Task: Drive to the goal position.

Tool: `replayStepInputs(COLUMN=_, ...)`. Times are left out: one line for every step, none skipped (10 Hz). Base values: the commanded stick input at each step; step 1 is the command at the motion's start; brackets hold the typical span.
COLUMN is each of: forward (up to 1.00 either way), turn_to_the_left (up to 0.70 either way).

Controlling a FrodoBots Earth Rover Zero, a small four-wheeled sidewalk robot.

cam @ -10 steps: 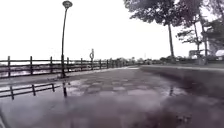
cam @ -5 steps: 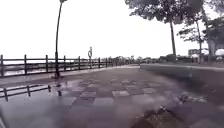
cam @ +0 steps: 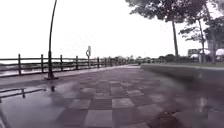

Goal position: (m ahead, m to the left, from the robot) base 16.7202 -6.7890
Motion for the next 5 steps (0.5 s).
replayStepInputs(forward=1.00, turn_to_the_left=0.00)
replayStepInputs(forward=1.00, turn_to_the_left=0.00)
replayStepInputs(forward=1.00, turn_to_the_left=0.00)
replayStepInputs(forward=1.00, turn_to_the_left=0.00)
replayStepInputs(forward=1.00, turn_to_the_left=0.00)
